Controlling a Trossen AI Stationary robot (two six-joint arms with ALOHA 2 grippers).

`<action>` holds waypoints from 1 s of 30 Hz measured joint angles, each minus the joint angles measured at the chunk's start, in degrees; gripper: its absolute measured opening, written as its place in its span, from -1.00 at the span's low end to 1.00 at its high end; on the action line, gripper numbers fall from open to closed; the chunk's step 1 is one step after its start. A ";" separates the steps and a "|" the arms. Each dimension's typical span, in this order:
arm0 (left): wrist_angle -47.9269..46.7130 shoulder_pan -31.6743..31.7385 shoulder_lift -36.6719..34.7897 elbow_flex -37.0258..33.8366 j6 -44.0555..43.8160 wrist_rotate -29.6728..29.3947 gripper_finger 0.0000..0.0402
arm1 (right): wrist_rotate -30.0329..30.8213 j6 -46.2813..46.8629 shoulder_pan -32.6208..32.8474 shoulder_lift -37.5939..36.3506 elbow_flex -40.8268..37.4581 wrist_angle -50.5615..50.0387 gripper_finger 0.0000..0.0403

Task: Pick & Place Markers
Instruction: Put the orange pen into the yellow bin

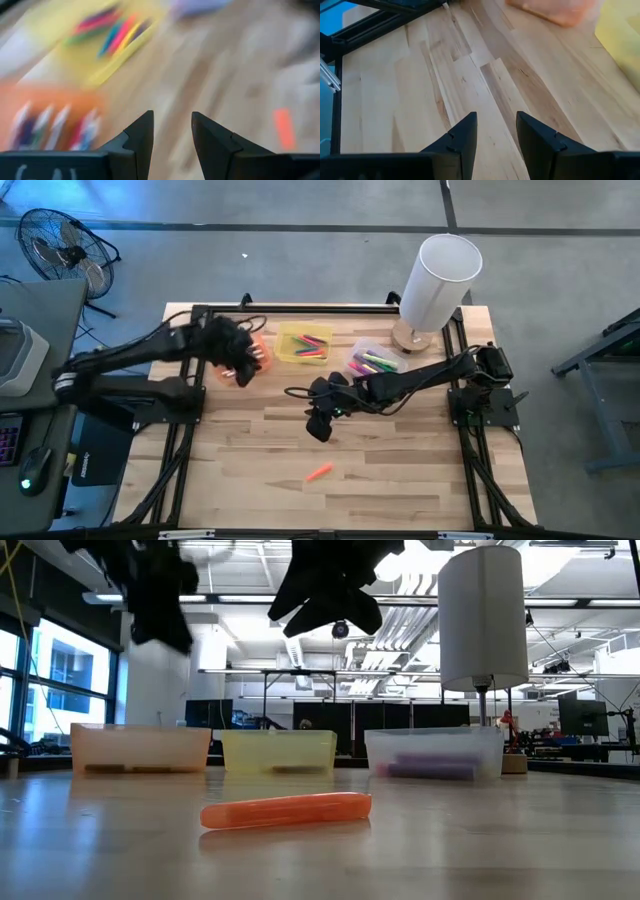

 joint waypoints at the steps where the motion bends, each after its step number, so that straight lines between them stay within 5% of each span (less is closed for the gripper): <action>1: 3.23 -2.81 -1.63 -0.66 -1.14 -0.77 -0.35 | -0.19 -0.15 0.00 0.00 0.00 -0.02 -0.37; 5: 11.54 -13.50 -5.95 -3.92 -3.08 -6.65 -0.35 | -1.85 -7.26 0.01 0.00 0.02 -0.28 -0.38; 12: 10.69 -23.90 -6.94 -6.35 -3.12 -14.06 -0.35 | -7.65 -19.32 3.51 0.00 0.11 -8.27 -0.53; 17: 10.38 -25.54 -6.94 -7.10 -3.14 -14.26 -0.35 | -7.02 -20.24 10.27 0.45 0.11 -15.08 -0.94; 23: 10.29 -25.38 -6.96 -7.10 -2.51 -12.82 -0.35 | -5.01 -17.67 17.23 5.86 1.72 -14.07 -0.93; 30: 8.39 -25.38 -6.96 -7.10 -2.24 -12.33 -0.35 | -5.22 -16.66 17.19 15.45 8.14 -13.74 -0.92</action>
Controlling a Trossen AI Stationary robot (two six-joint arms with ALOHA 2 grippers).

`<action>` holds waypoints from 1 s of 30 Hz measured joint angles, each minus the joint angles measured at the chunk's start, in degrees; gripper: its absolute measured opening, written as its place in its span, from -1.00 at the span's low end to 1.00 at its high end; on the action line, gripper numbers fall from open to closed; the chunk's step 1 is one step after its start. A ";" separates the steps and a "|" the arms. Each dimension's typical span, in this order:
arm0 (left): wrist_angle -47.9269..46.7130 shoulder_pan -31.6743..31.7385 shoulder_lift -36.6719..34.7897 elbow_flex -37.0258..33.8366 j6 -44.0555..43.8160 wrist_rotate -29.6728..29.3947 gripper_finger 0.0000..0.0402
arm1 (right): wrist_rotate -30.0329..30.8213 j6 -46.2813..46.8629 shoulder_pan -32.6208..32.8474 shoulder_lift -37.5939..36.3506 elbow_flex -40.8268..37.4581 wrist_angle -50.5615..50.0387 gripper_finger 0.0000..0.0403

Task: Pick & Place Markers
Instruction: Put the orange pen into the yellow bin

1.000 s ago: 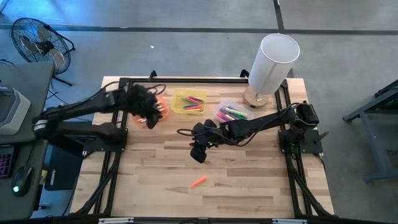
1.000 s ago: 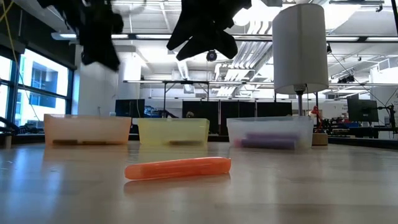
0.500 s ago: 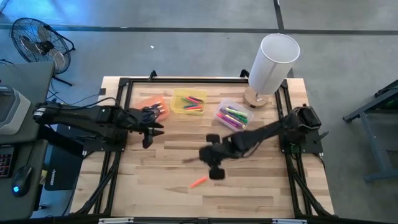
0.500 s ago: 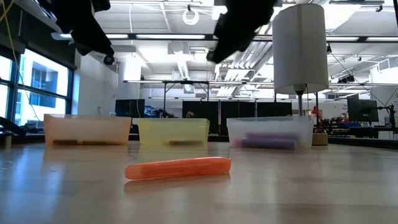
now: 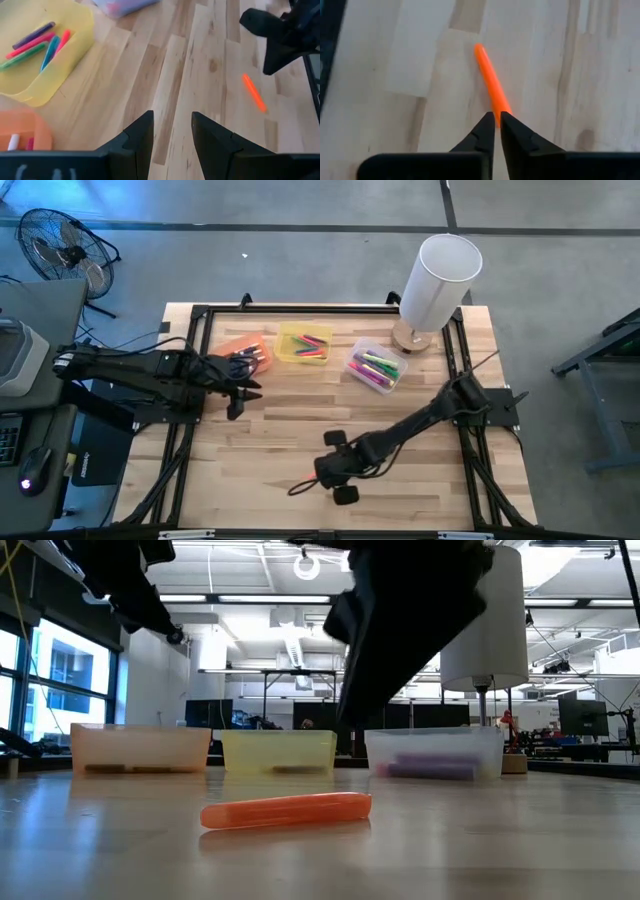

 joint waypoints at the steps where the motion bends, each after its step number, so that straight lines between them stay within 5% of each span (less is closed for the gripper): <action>1: -0.28 0.02 0.00 0.02 0.02 0.45 -0.35 | 0.36 -0.10 -0.22 0.80 0.32 0.09 -0.89; 12: -4.58 0.00 -0.01 0.02 -0.23 2.61 -0.35 | -0.60 -3.57 -1.70 3.85 -0.40 3.96 -0.49; 18: -4.96 0.00 0.00 0.04 -0.35 2.63 -0.35 | -1.62 -3.94 -1.87 3.80 -4.70 7.74 -0.43; 23: -4.92 0.00 -0.02 0.04 -0.31 2.62 -0.35 | 0.15 -3.51 -1.67 3.35 -8.18 10.50 -0.48; 30: -4.90 0.00 -0.02 0.04 -0.26 2.60 -0.35 | 1.08 1.59 -2.12 2.94 -9.45 11.31 -0.88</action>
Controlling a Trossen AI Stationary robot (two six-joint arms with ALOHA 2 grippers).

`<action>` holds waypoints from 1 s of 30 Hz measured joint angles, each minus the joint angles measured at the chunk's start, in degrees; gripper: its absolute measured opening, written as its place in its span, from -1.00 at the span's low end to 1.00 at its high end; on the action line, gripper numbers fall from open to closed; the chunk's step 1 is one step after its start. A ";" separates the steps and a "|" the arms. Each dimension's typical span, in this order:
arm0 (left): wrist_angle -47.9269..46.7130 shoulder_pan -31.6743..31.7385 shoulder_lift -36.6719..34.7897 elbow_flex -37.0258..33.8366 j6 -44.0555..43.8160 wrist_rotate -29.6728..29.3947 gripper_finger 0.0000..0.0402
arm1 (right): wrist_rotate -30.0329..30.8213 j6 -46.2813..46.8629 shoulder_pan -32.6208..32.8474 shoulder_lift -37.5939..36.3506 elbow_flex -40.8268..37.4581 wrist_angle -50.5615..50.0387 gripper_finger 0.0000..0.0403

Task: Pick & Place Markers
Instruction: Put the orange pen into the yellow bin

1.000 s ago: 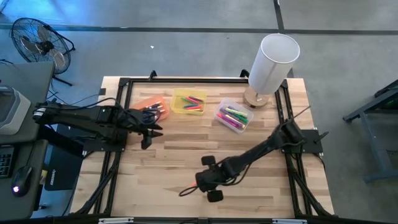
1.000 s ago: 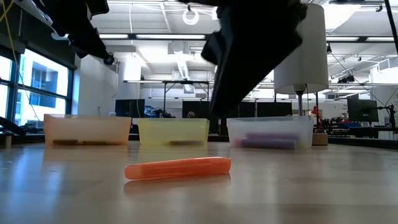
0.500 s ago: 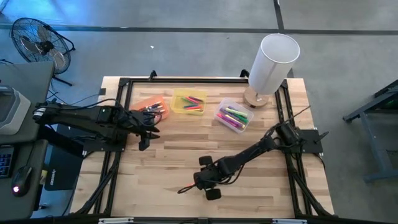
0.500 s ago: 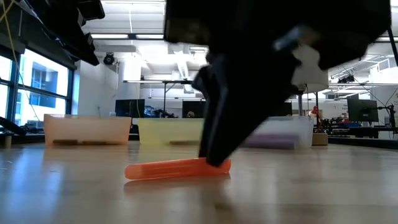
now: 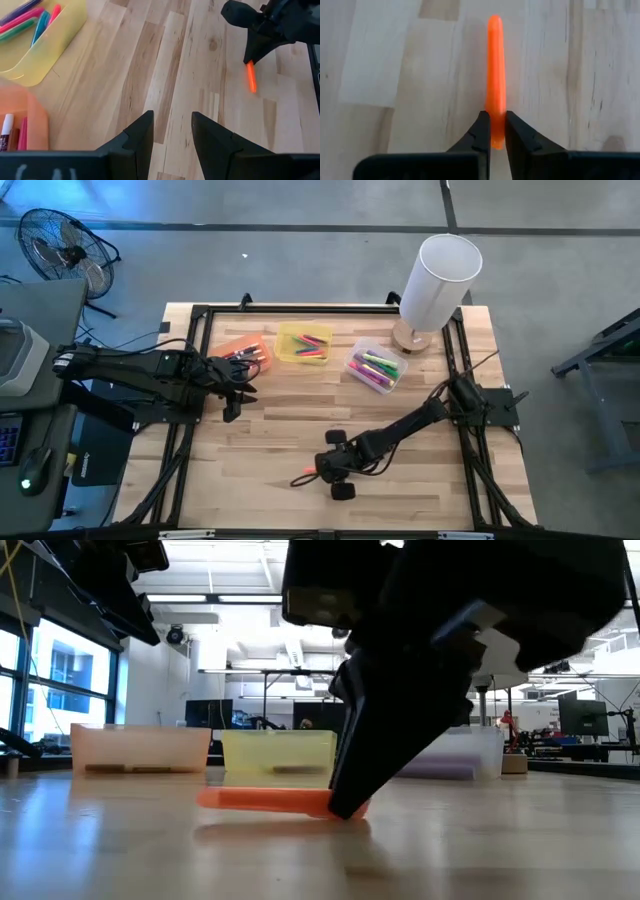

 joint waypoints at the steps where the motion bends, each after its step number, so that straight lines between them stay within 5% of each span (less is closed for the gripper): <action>1: 0.04 0.02 0.00 0.00 0.00 0.00 -0.35 | -0.26 0.44 -0.29 -0.29 -0.05 0.02 -0.89; 9: 1.59 0.02 0.02 0.00 0.44 -0.24 -0.35 | 7.20 -3.27 -6.35 -8.08 -0.38 -1.60 -0.82; 17: 2.78 0.02 0.02 0.04 0.01 -0.61 -0.35 | 9.63 -12.56 -21.07 -16.81 1.53 -3.46 -0.87; 30: 2.85 0.04 0.02 0.04 -0.17 -12.14 -0.35 | 0.27 -26.09 -43.16 -8.71 8.06 -6.00 -0.85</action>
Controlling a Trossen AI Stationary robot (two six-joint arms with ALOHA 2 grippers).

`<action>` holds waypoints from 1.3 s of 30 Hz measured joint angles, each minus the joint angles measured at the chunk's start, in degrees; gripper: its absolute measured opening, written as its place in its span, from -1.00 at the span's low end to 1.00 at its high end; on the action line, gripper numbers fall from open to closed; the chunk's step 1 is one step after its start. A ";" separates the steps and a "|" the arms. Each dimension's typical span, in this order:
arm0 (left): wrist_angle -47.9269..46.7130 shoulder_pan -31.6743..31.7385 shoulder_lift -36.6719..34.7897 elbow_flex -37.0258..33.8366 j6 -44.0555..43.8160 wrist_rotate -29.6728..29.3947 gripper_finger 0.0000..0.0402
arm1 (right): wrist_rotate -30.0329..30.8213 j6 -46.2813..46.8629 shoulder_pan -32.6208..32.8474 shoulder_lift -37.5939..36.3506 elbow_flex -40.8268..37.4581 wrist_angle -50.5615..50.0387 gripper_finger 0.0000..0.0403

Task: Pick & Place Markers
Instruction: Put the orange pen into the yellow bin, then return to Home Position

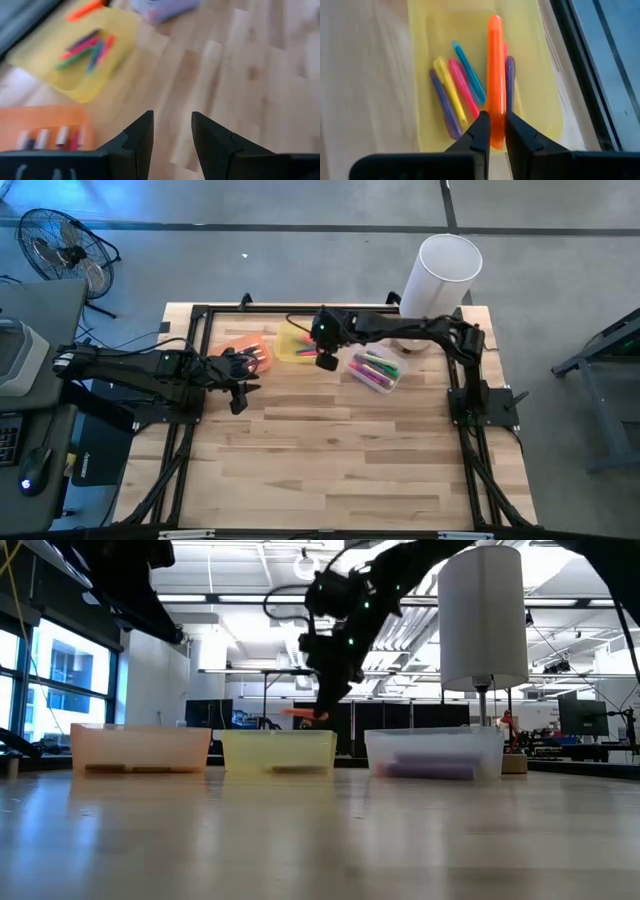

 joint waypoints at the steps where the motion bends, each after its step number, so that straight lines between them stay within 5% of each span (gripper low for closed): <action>1: -0.03 0.00 -0.01 0.00 0.00 -1.44 -0.35 | -0.09 -0.17 -0.56 0.48 0.00 -0.01 -0.84; 16: -0.23 0.00 0.13 0.00 -0.92 0.57 -0.35 | -1.98 -2.70 -1.88 0.91 0.04 5.06 -0.72; 27: -0.61 0.00 0.13 0.00 -1.42 0.00 -0.35 | -2.39 6.97 -1.92 0.81 0.07 5.07 -0.77; 34: -1.21 -0.15 0.13 0.00 -6.07 -2.37 -0.35 | -9.18 16.83 -0.51 0.80 0.11 5.80 -0.90; 39: 5.58 -3.58 -4.47 -5.71 -2.67 -6.73 -0.35 | -3.92 17.63 5.65 0.76 0.11 6.56 -0.98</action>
